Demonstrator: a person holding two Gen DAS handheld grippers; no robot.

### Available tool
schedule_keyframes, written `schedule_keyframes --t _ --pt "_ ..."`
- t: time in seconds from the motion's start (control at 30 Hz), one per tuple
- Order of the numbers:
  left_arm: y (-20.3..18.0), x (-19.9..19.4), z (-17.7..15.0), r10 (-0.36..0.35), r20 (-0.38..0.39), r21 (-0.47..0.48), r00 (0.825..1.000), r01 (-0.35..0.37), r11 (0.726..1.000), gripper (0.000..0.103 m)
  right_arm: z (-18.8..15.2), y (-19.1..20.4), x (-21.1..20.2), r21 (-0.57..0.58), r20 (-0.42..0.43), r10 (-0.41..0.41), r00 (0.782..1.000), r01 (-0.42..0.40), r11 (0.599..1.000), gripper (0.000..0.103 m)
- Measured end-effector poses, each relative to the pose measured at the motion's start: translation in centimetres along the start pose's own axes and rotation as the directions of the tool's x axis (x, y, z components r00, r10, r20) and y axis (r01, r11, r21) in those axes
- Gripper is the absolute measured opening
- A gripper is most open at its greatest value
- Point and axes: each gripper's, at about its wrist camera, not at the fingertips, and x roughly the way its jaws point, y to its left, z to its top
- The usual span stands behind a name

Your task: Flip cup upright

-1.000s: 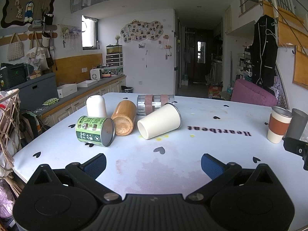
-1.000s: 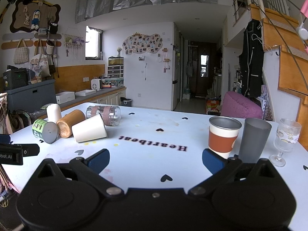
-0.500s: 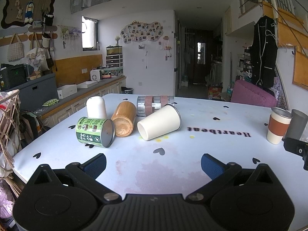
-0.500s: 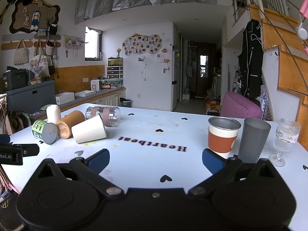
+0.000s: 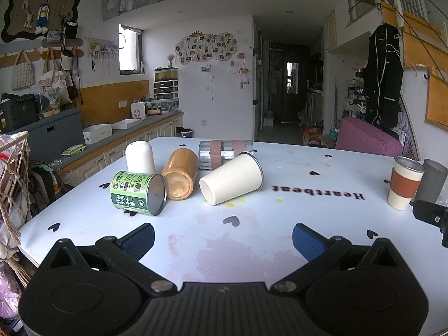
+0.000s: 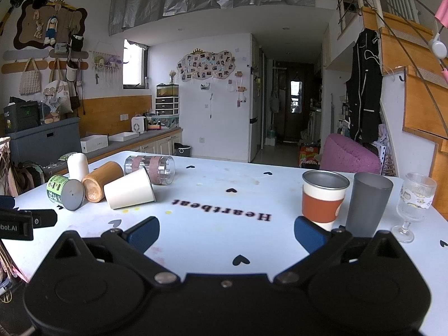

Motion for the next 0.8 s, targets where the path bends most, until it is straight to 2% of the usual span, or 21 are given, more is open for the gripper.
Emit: schedule_keyframes --t 0.27,0.5,0.67,0.8 --pt "0.0 0.0 0.0 -0.001 0.003 0.0 1.0 0.001 1.0 0.103 0.0 0.0 0.0 0.0 0.001 0.0 1.0 0.0 1.0 0.103" --pt "0.8 0.8 1.3 -0.035 0.055 0.031 0.998 0.033 0.999 0.103 0.0 0.0 -0.1 0.0 0.004 0.001 1.0 -0.001 1.0 0.103" --pt "1.8 2.5 1.8 -0.118 0.109 0.094 0.987 0.108 0.99 0.103 0.1 -0.3 -0.3 0.005 0.012 0.006 1.0 -0.006 1.0 0.103" --pt "2.4 4.6 2.8 -0.225 0.101 0.156 0.969 0.208 0.966 0.103 0.2 -0.4 -0.5 0.012 0.018 0.011 1.0 -0.011 1.0 0.103"
